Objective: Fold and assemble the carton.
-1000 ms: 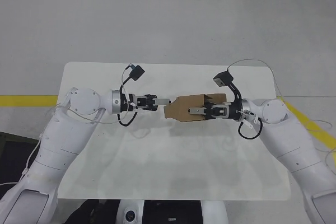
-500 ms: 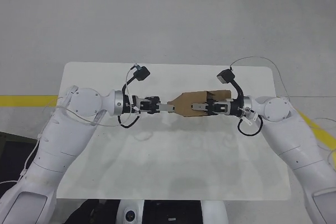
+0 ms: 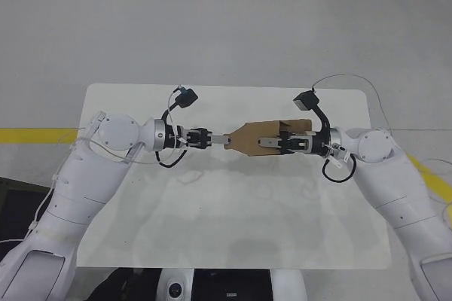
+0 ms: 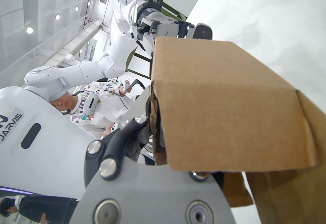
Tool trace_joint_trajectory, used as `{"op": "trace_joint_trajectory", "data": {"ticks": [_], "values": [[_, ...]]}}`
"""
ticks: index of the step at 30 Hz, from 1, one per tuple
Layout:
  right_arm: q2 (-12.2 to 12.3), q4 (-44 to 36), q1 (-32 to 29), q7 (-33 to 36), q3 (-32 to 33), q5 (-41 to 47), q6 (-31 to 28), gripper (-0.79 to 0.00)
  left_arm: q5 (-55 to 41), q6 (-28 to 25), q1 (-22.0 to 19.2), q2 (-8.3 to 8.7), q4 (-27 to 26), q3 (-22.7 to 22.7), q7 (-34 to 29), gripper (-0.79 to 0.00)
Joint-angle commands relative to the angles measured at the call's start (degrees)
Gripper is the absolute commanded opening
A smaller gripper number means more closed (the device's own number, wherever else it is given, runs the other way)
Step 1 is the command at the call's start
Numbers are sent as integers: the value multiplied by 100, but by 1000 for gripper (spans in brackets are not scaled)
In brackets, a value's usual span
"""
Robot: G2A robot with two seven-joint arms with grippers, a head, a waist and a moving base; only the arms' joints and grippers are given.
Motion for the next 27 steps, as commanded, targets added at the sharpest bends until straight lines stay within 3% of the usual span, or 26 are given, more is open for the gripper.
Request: {"op": "trace_joint_trajectory", "data": {"ticks": [1,27], "values": [[-16,-12,4,11,-8,70,-12,-785,-25,-1,24,1,0,3,-4,0],[-230,-260,31,26,-259,678,-63,-785,-448,-197,-16,-83,118,148,181,0]]}}
